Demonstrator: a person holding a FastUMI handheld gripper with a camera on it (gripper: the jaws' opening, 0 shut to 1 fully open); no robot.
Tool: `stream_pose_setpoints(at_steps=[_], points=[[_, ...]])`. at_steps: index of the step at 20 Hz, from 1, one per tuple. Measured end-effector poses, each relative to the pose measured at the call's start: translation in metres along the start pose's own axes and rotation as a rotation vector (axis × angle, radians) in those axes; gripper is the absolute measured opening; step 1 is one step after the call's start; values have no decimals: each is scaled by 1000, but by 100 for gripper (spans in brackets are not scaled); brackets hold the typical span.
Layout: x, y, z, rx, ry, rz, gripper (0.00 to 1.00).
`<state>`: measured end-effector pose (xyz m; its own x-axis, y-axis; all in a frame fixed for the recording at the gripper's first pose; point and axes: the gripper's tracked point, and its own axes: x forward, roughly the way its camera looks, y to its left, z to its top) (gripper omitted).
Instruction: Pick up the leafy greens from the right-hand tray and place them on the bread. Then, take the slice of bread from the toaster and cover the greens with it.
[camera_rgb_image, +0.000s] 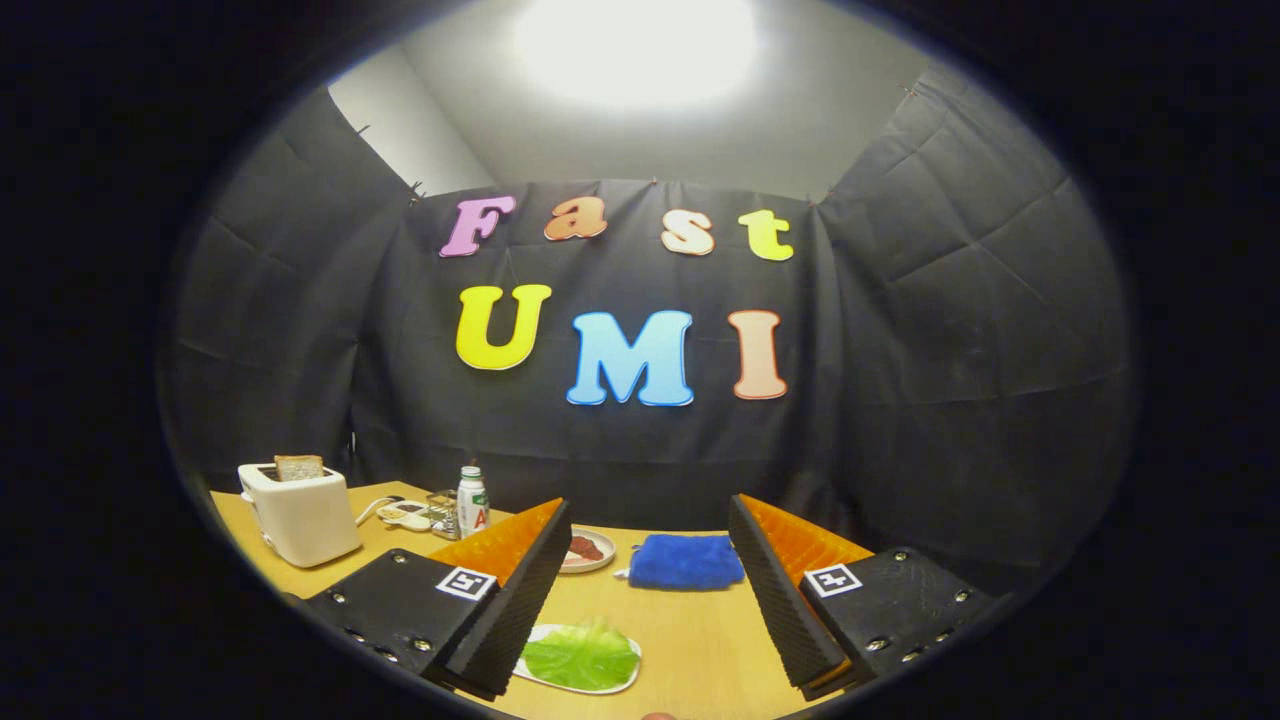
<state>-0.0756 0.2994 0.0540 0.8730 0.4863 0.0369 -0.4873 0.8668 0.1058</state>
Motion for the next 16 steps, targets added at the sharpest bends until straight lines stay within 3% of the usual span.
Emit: stream_pose_setpoints(at_steps=[8,16], points=[[39,27,-32,33,59,22,97],[51,28,-67,-27,157,30,97]])
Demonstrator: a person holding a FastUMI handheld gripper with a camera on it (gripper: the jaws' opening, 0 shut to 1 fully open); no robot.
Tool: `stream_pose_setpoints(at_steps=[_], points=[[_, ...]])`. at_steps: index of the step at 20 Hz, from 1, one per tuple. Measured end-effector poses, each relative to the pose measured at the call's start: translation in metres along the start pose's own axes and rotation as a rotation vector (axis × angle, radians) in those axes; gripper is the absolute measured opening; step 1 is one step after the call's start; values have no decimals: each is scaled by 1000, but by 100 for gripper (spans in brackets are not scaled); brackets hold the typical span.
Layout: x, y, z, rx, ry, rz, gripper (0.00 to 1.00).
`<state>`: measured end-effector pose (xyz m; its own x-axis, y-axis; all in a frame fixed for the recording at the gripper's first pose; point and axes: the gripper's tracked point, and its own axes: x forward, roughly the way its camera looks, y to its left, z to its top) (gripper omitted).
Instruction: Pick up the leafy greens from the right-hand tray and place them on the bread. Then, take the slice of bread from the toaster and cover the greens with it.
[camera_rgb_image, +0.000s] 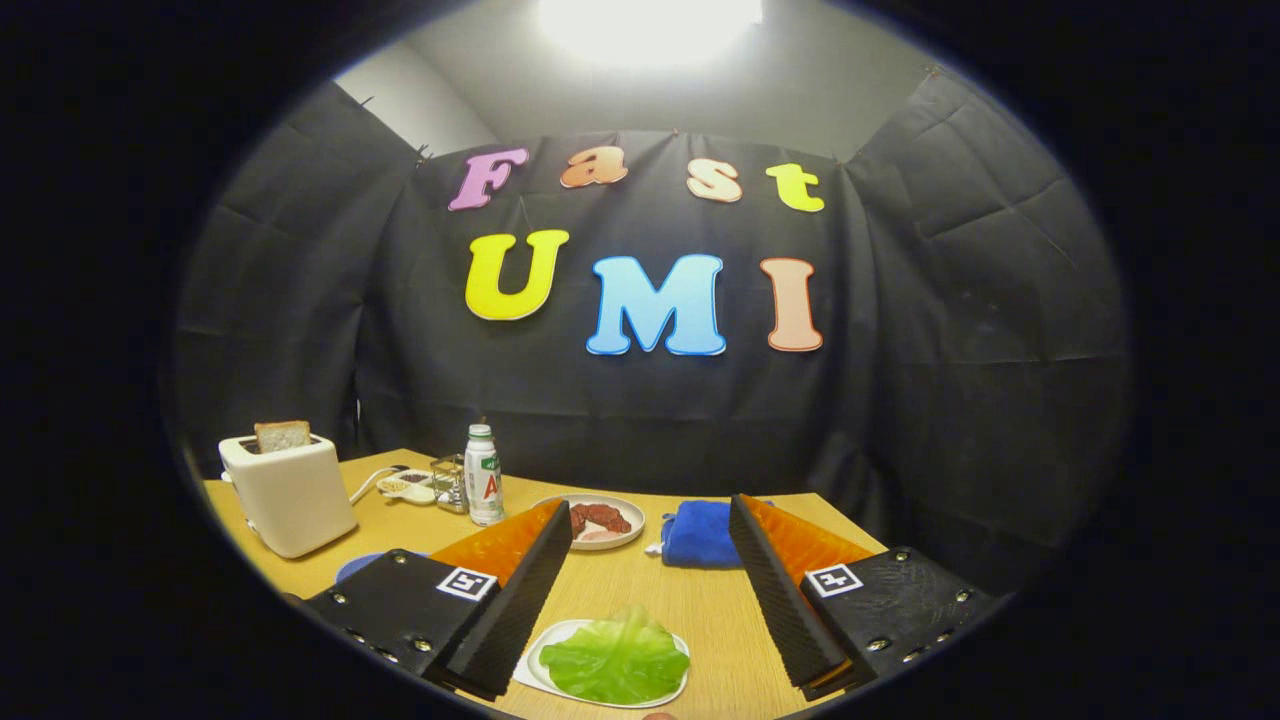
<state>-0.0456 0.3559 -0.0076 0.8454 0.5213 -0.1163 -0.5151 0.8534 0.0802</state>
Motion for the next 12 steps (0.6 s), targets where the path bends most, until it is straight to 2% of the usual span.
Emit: stream_pose_setpoints(at_steps=[12], points=[[20,39,-120,-28,418,137,97]])
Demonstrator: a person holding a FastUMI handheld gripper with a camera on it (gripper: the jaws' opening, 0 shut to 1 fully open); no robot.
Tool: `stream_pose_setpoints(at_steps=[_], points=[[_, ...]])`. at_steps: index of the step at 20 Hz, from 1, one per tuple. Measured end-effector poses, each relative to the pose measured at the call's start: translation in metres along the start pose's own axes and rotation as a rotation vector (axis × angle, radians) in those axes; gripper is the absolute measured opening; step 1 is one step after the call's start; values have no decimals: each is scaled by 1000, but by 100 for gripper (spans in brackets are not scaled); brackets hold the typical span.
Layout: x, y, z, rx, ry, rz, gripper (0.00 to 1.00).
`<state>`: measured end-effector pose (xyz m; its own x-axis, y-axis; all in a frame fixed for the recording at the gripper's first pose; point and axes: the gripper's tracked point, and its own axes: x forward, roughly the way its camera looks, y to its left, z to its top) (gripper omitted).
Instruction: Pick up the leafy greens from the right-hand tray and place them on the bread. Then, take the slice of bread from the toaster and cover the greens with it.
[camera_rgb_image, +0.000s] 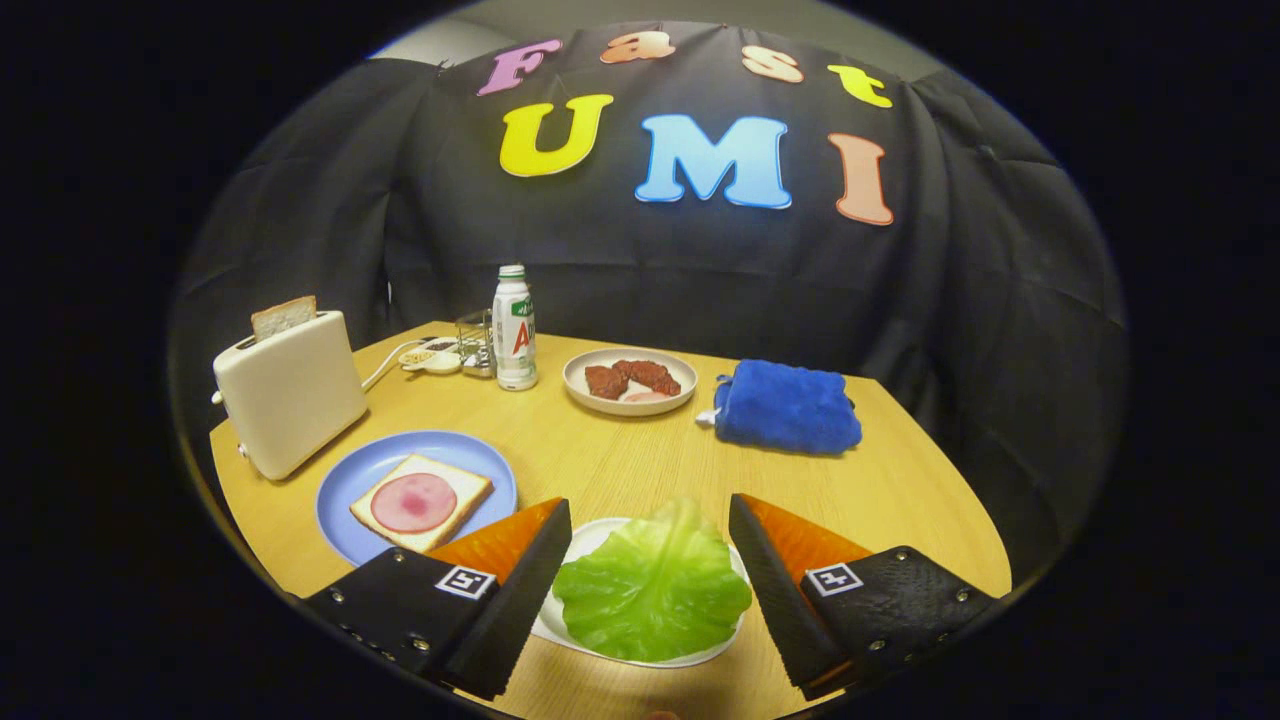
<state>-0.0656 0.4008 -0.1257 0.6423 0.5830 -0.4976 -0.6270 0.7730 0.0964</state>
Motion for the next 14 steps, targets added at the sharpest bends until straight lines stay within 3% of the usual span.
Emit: stream_pose_setpoints(at_steps=[8,14], points=[[23,3,-56,35,194,16,97],[31,4,-74,80,237,29,97]])
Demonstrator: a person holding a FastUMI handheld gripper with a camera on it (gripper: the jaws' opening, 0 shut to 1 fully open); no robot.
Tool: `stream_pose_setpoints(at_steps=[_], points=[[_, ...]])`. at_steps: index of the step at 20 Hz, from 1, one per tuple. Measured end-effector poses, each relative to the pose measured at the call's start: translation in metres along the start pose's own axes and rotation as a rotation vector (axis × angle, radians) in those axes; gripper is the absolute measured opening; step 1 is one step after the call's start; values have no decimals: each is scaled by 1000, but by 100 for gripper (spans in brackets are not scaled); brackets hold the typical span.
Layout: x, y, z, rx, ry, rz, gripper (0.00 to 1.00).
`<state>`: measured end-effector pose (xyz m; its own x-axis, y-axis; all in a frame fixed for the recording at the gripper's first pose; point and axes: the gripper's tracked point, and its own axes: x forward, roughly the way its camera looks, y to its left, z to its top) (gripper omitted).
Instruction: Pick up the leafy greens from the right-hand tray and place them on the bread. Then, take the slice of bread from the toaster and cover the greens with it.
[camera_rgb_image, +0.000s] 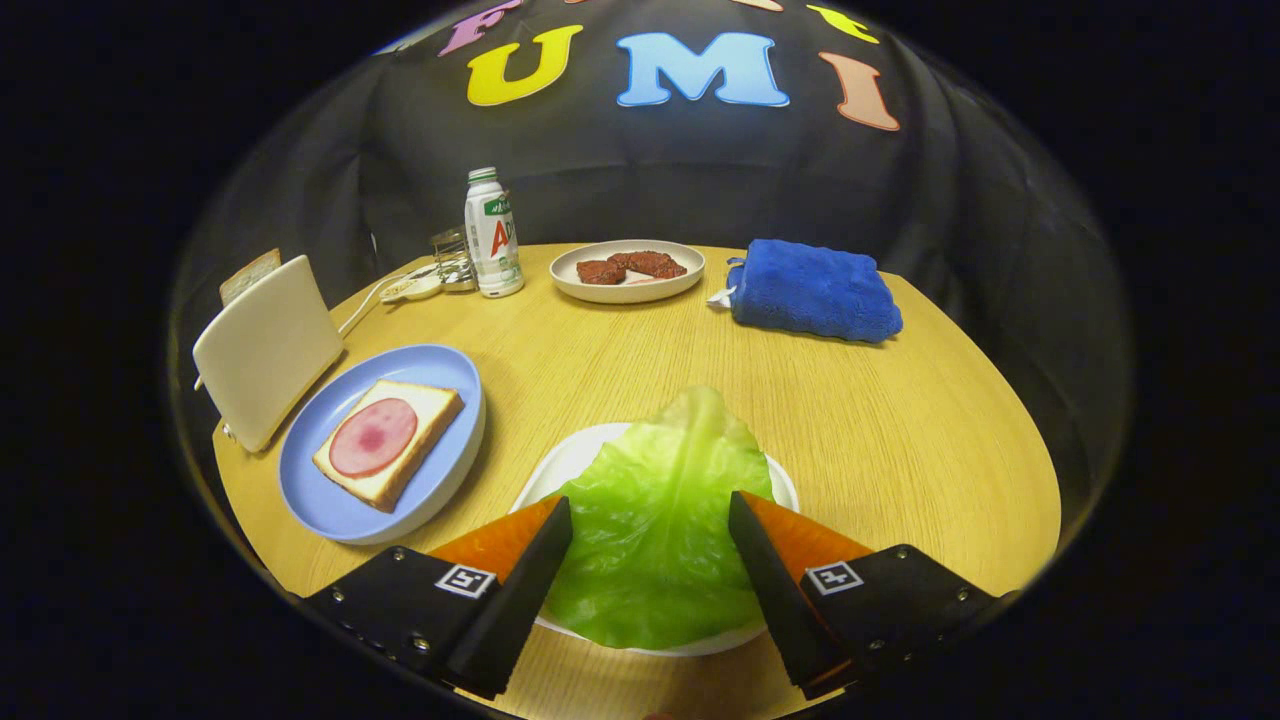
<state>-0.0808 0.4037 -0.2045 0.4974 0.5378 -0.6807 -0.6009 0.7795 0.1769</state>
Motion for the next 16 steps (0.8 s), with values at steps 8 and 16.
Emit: stream_pose_setpoints(at_steps=[8,16], points=[[-1,1,0,-6,-44,15,86],[-1,-6,0,61,-29,3,15]])
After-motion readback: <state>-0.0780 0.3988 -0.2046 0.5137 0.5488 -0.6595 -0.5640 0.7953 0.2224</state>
